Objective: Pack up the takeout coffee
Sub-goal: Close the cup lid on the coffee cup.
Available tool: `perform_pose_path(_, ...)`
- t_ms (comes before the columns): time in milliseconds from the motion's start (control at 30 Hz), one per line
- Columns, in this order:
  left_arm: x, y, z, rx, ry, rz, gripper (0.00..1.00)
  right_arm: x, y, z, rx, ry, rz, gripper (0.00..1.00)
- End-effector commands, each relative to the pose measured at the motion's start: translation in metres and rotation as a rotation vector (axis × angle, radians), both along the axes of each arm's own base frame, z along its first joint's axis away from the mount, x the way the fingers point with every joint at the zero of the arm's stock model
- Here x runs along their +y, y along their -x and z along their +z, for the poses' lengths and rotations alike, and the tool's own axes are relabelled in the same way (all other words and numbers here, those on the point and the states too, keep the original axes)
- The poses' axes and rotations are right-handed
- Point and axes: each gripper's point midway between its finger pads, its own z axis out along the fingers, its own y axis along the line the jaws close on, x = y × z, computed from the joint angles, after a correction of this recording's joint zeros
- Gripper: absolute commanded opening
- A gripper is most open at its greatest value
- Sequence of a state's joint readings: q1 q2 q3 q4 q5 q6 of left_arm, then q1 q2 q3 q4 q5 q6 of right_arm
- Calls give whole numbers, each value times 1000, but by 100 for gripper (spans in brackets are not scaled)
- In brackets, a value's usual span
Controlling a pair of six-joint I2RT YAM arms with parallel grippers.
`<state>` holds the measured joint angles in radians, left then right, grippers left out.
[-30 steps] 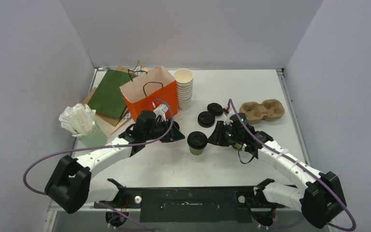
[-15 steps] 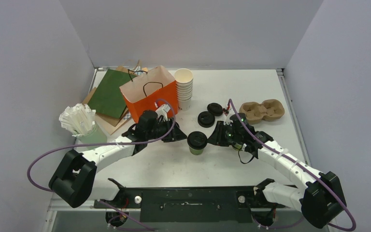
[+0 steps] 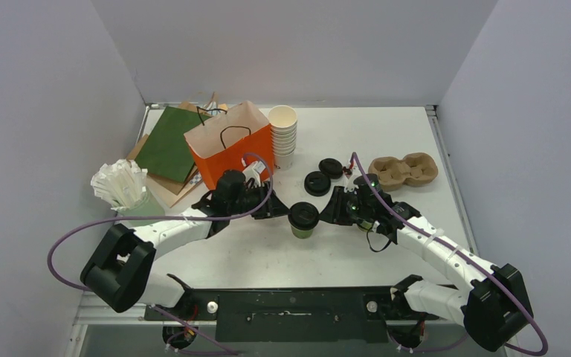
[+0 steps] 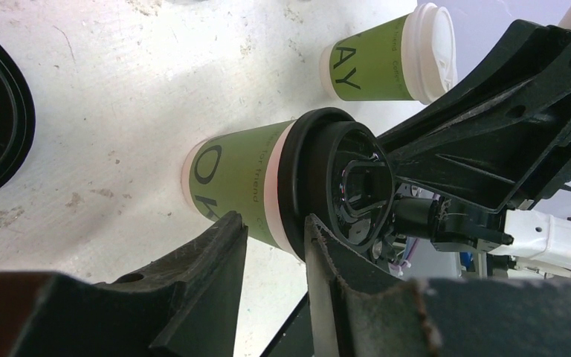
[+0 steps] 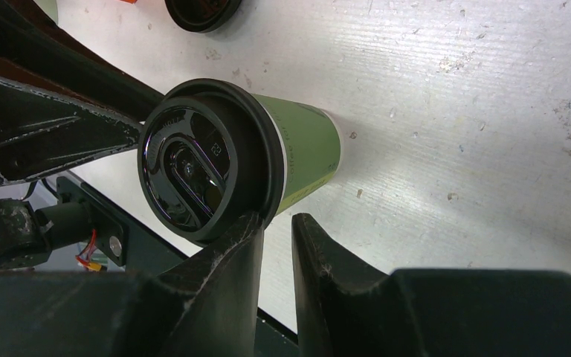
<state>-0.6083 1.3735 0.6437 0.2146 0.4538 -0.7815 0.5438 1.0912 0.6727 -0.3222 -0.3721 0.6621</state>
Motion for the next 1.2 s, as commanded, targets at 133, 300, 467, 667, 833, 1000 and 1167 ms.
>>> perform_pose_path(133,-7,1,9,-40,39,-25,31,1,-4,5,-24,-3,9,22)
perform_pose_path(300,-5,4,-1,-23,21,-23,25,1,-5,4,-22,-3,8,22)
perform_pose_path(467,0,8,-12,-11,1,-18,14,1,-4,2,-18,-3,7,21)
perform_pose_path(667,6,15,-26,10,-21,-18,7,1,-3,-2,-10,2,5,21)
perform_pose_path(833,8,20,-36,24,-31,-18,7,0,-1,-7,2,2,6,21)
perform_pose_path(1000,10,25,-47,39,-52,-13,6,1,0,-10,8,4,8,21)
perform_pose_path(1167,15,28,-60,43,-102,-8,6,1,0,-13,14,8,8,21)
